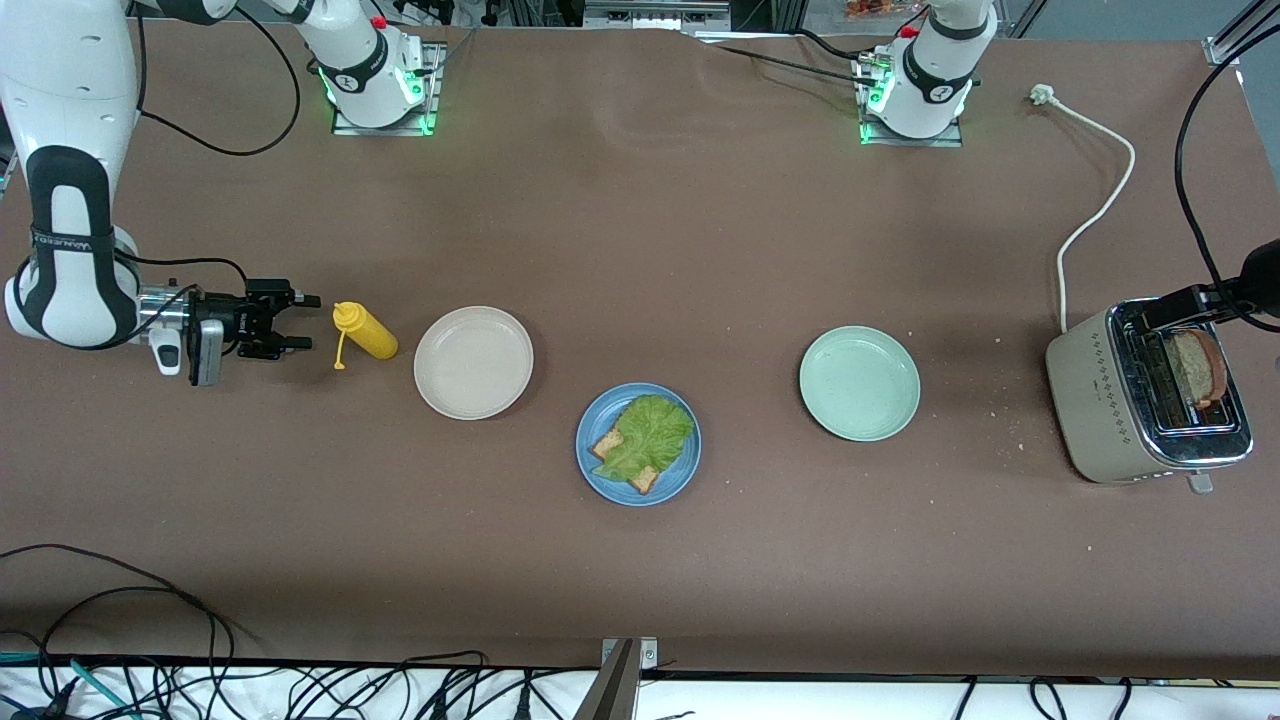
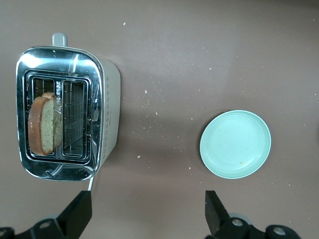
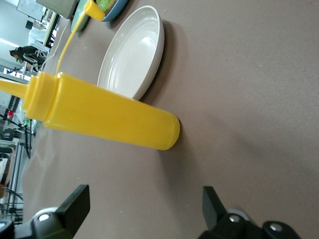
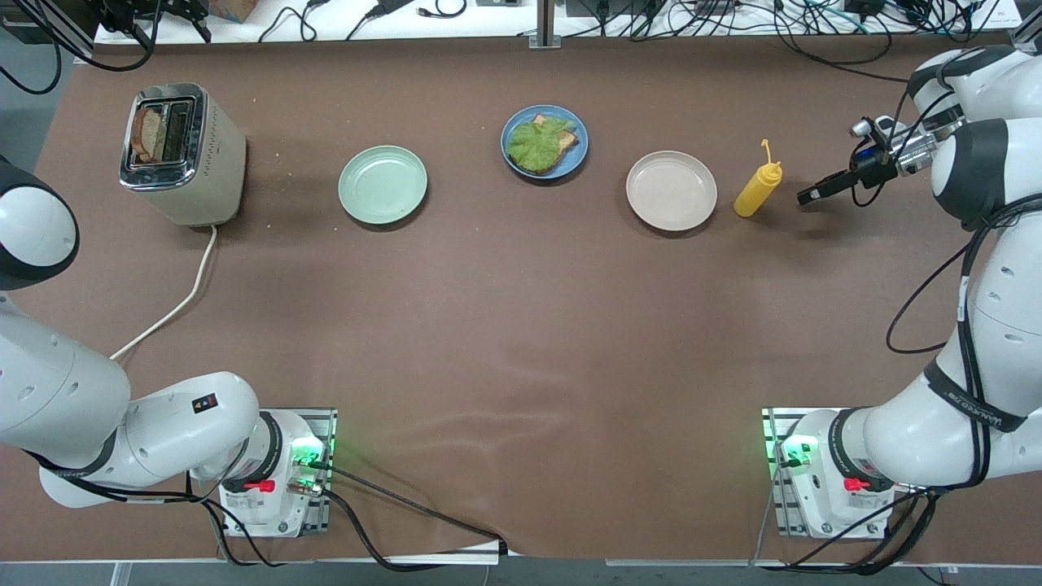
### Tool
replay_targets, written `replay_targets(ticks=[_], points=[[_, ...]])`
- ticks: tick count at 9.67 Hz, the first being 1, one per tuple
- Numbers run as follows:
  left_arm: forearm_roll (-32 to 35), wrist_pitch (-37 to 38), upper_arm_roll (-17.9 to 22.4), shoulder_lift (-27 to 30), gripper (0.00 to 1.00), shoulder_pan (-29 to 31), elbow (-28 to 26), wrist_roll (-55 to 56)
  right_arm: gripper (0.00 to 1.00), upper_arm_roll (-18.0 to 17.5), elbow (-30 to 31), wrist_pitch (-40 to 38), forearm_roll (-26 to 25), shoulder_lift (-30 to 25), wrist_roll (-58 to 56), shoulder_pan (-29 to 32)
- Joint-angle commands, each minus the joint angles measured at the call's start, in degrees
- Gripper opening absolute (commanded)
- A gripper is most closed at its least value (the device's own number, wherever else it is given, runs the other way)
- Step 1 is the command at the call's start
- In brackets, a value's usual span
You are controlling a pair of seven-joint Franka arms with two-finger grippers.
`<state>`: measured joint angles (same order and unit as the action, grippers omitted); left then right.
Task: Make sandwich in blue plate with both arms
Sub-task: 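Position the right gripper beside the yellow squeeze bottle, then close the right gripper around the yellow squeeze bottle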
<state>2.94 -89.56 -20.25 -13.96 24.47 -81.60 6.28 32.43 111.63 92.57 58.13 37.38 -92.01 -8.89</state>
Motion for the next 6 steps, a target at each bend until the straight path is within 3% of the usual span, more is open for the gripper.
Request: replay_targets(ticks=[1,3,6], points=[[-0.22,0.97,-0.05,0.86,1.00,0.32,0.04,-0.92,1.00,-2.01,7.71,8.74,1.02,-9.05,-8.07,-0.51],[-0.22,0.97,-0.05,0.86,1.00,0.32,-0.05,-0.92,1.00,-2.81,9.22,10.26,1.19,-11.09,-13.80,-0.51],[-0.22,0.97,-0.05,0.86,1.00,0.32,0.04,-0.92,1.00,-3.77,9.31,10.61,5.58,-11.19,-20.93,-0.51]])
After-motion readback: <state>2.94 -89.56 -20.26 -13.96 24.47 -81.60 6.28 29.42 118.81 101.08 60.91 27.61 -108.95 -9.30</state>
